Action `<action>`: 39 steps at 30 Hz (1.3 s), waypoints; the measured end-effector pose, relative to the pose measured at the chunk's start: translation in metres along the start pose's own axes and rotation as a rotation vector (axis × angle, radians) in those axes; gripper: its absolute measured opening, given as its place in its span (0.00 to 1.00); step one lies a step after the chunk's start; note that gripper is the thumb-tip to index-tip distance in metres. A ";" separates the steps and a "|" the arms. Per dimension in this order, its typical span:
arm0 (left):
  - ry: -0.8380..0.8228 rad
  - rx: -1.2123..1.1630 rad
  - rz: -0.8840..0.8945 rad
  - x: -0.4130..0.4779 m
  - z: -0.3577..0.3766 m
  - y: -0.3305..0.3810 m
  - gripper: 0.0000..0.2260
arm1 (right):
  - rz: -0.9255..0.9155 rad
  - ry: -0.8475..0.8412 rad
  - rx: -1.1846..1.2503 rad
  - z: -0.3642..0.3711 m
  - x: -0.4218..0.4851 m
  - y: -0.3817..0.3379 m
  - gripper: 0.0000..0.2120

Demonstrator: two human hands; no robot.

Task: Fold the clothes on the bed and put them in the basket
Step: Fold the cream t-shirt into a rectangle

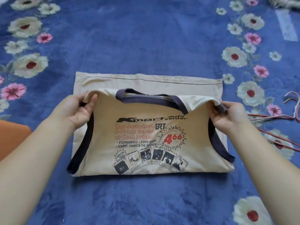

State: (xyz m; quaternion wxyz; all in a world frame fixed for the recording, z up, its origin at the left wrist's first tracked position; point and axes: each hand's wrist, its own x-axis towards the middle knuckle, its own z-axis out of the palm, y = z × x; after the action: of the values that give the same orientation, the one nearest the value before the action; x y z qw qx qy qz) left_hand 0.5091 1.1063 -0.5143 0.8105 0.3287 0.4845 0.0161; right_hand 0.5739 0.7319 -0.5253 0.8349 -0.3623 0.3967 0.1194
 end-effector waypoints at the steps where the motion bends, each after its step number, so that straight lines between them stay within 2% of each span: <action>1: -0.022 -0.026 0.024 0.009 0.008 0.000 0.05 | -0.022 -0.014 0.024 0.007 0.007 0.001 0.07; 3: -0.040 0.067 0.055 0.024 0.020 -0.010 0.14 | -0.038 0.000 -0.050 0.016 0.020 0.010 0.09; 5: 0.008 0.350 0.140 0.033 0.021 -0.035 0.23 | -0.084 0.060 -0.261 0.017 0.031 0.028 0.08; 6: 0.031 0.500 0.216 0.039 0.021 -0.050 0.24 | -0.130 0.084 -0.395 0.017 0.038 0.039 0.07; 8: 0.040 0.834 0.403 0.048 0.020 -0.074 0.21 | -0.230 0.098 -0.680 0.014 0.049 0.058 0.12; 10: 0.002 1.140 0.544 0.058 0.021 -0.088 0.21 | -0.336 0.042 -0.985 0.012 0.057 0.070 0.17; 11: -0.017 1.211 0.576 0.065 0.024 -0.091 0.23 | -0.393 0.007 -1.118 0.013 0.061 0.074 0.17; 14: 0.068 1.210 0.621 0.087 0.042 -0.085 0.25 | -0.518 -0.047 -1.299 0.027 0.081 0.074 0.23; 16: 0.169 1.088 0.536 0.106 0.050 -0.073 0.23 | -0.527 -0.027 -1.329 0.038 0.098 0.068 0.27; 18: 0.168 1.051 0.473 0.120 0.053 -0.063 0.14 | -0.462 -0.010 -1.368 0.046 0.112 0.061 0.23; 20: 0.120 1.091 0.521 0.126 0.053 -0.056 0.02 | -0.463 -0.012 -1.414 0.052 0.119 0.054 0.11; 21: 0.100 1.082 0.563 0.126 0.054 -0.054 0.05 | -0.507 0.006 -1.434 0.054 0.121 0.050 0.07; 26: 0.029 0.971 0.682 0.126 0.071 -0.044 0.09 | -0.688 0.074 -1.313 0.056 0.136 0.046 0.07; 28: 0.034 0.938 0.679 0.128 0.075 -0.046 0.07 | -0.694 0.110 -1.259 0.057 0.141 0.047 0.05; 29: 0.030 0.960 0.691 0.129 0.075 -0.048 0.03 | -0.697 0.109 -1.254 0.056 0.142 0.049 0.06; 30: 0.034 1.034 0.726 0.128 0.074 -0.053 0.05 | -0.698 0.097 -1.293 0.056 0.140 0.053 0.12; 32: -0.002 1.259 0.854 0.118 0.061 -0.077 0.19 | -0.784 0.003 -1.472 0.049 0.122 0.071 0.26; 34: -0.095 1.466 0.995 0.096 0.041 -0.115 0.25 | -0.960 -0.161 -1.648 0.033 0.098 0.104 0.29; 35: -0.143 1.568 1.010 0.082 0.029 -0.134 0.25 | -1.000 -0.227 -1.759 0.023 0.089 0.120 0.29; 37: -0.165 1.747 0.980 0.067 -0.001 -0.161 0.26 | -0.971 -0.328 -2.023 0.002 0.081 0.132 0.30; 39: -0.066 1.833 0.934 0.065 -0.035 -0.164 0.27 | -0.894 -0.282 -2.193 -0.023 0.089 0.117 0.32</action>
State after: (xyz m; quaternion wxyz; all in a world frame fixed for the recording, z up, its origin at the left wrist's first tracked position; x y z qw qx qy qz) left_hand 0.4684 1.0185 -0.6656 0.1742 0.9767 0.1120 -0.0555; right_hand 0.5618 0.7906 -0.6614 0.0841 -0.9724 -0.1733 0.1320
